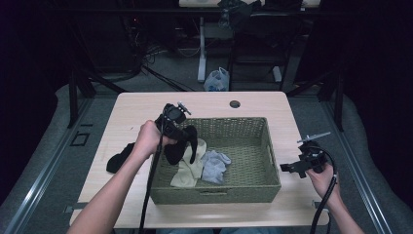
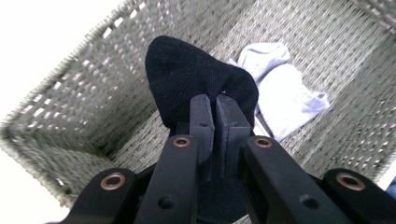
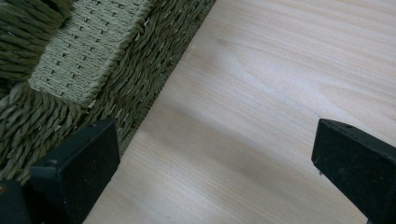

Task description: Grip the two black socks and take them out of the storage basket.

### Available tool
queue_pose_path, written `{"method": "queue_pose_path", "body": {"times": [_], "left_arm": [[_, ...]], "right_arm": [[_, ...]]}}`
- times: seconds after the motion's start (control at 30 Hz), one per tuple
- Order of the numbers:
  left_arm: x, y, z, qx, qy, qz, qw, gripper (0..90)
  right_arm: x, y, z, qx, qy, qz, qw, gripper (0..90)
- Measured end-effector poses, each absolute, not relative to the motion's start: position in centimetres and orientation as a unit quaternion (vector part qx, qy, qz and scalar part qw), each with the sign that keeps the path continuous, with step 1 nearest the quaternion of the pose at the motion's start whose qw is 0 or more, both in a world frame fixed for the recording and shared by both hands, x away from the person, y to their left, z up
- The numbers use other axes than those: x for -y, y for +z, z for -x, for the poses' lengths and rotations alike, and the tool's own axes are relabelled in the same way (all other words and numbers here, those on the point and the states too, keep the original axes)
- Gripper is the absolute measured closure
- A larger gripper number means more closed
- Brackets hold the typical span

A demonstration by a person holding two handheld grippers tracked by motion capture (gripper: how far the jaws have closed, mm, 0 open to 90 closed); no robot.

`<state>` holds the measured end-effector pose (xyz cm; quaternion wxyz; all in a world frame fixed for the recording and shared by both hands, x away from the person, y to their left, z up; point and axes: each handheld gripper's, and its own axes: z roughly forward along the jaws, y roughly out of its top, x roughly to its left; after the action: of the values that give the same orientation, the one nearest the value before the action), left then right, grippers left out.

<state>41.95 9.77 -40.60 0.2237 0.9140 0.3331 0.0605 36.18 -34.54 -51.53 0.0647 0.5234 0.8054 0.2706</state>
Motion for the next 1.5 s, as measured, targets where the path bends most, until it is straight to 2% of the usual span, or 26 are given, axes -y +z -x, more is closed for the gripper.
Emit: {"method": "queue_pose_path", "body": {"times": [0.9, 1.23, 1.5], "left_arm": [[-12.6, -32.2, -42.1, -0.341, 0.11, -0.898, 0.257, 86.4], [-15.7, -30.1, -41.6, -0.365, 0.133, -0.883, 0.264, 86.4], [-19.0, -30.0, -41.0, -0.393, 0.142, -0.87, 0.261, 86.4]], "right_arm": [[34.5, -51.5, -36.2, -0.804, 0.271, -0.526, 0.066, 0.3], [34.6, -51.5, -36.2, -0.805, 0.271, -0.523, 0.066, 0.3], [34.5, -51.5, -36.2, -0.806, 0.271, -0.523, 0.067, 0.3]]}}
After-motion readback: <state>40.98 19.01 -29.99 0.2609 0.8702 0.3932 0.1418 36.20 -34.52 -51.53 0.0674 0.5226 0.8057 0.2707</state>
